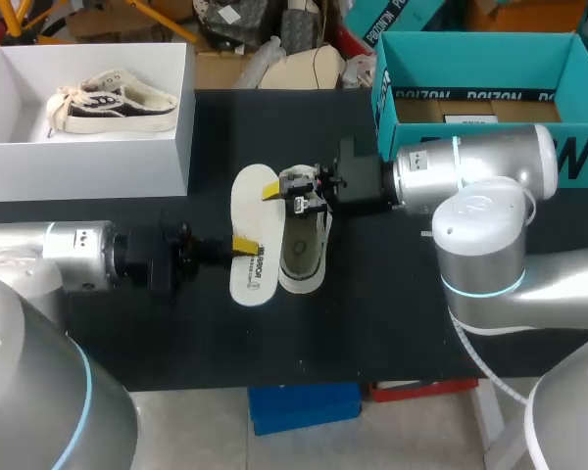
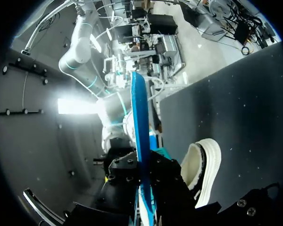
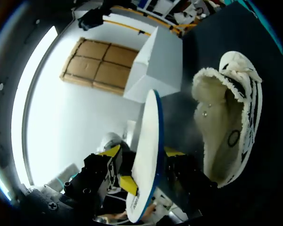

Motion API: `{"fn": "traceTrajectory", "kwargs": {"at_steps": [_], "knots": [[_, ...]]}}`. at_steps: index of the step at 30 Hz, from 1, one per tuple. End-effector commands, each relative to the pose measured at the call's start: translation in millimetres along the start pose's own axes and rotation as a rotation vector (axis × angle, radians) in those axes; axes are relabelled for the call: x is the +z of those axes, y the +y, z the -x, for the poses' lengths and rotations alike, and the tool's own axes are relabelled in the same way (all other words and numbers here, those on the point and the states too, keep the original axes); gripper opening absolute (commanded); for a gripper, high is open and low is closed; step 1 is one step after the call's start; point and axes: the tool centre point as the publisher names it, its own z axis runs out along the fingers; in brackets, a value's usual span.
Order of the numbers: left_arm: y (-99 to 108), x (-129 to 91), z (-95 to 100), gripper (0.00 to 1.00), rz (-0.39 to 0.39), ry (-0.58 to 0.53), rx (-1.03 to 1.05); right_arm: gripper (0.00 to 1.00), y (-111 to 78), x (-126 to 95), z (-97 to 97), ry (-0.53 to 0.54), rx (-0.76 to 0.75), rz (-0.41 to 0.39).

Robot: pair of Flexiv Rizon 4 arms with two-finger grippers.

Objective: Take the shoe out of the shoebox, open the shoe tongue, remove and reinsert the insole, then place the shoe into the shoebox

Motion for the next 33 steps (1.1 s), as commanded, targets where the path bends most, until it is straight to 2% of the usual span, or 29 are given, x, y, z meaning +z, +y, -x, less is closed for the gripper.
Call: {"fn": "traceTrajectory", "kwargs": {"at_steps": [1,3,5,12,30,33], "knots": [[-16.9,-17.3,0.9,0.0,-0.099,0.127,-0.027,1.0,-6.3,-33.9,-19.3,-0.199,-0.062,0.074],[-23.8,-19.8,-5.0,0.0,-0.126,0.212,-0.03,1.0,-10.3,-41.1,-20.9,-0.228,-0.087,0.104],[-29.2,-22.1,-10.1,0.0,-0.119,0.314,-0.018,1.0,-15.0,-47.7,-21.7,-0.227,-0.108,0.136],[-41.4,-25.6,-12.6,0.0,-0.085,0.438,0.087,1.0,-23.8,-64.7,-29.0,-0.271,-0.168,0.179],[-41.9,-25.7,-12.4,0.0,-0.077,0.438,0.085,1.0,-25.0,-67.8,-28.8,-0.281,-0.181,0.175],[-47.5,-21.7,-11.3,0.0,-0.156,0.432,0.042,1.0,-31.2,-78.2,-27.8,-0.326,-0.186,0.146]]}}
